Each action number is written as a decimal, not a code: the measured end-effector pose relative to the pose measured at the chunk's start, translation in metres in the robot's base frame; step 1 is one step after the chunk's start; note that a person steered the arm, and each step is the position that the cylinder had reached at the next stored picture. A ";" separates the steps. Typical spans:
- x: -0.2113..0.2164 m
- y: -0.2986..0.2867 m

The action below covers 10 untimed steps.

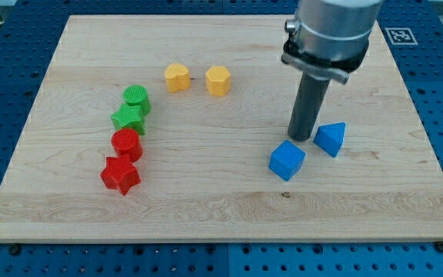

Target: Move the blue triangle into the blue cube

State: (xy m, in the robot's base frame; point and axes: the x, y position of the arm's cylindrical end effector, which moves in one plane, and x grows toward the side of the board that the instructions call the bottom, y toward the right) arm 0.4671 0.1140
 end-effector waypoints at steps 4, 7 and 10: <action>0.028 0.105; 0.009 0.041; 0.009 0.011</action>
State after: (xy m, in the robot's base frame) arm 0.4762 0.1248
